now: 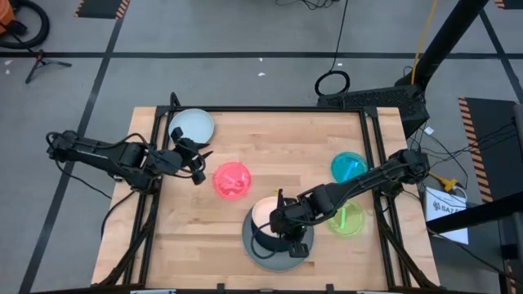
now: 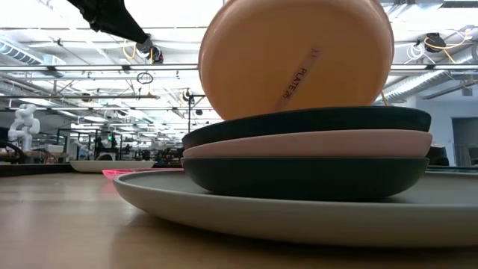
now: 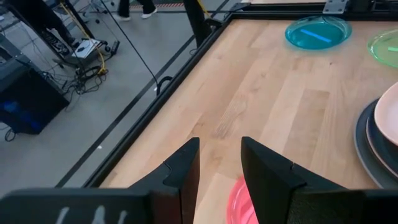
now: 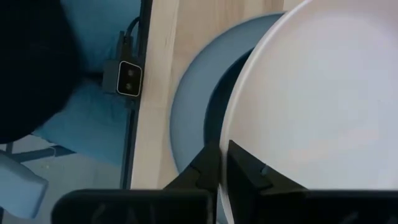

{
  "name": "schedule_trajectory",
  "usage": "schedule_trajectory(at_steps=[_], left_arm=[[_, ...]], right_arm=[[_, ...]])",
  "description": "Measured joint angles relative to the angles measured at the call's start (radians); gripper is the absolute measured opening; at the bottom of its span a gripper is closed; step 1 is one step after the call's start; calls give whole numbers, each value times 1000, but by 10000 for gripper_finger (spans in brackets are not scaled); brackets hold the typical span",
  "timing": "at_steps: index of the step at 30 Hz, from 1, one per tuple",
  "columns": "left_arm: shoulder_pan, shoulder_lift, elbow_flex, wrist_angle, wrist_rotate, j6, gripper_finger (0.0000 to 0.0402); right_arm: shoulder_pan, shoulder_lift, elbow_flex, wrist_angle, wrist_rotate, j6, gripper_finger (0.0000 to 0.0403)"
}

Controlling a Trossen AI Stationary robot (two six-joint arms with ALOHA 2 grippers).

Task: Stack plastic plates
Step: Stack the light orange plate on top of the black plate, then stack the light blue plate on top of the light orange plate

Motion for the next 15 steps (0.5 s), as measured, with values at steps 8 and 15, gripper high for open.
schedule_trajectory(at_steps=[8, 15], left_arm=[[0, 0, 0, 1, 0, 12, 124], [0, 0, 0, 4, 0, 13, 124]], right_arm=[[0, 0, 0, 11, 55, 23, 25], [0, 0, 0, 31, 55, 44, 89]])
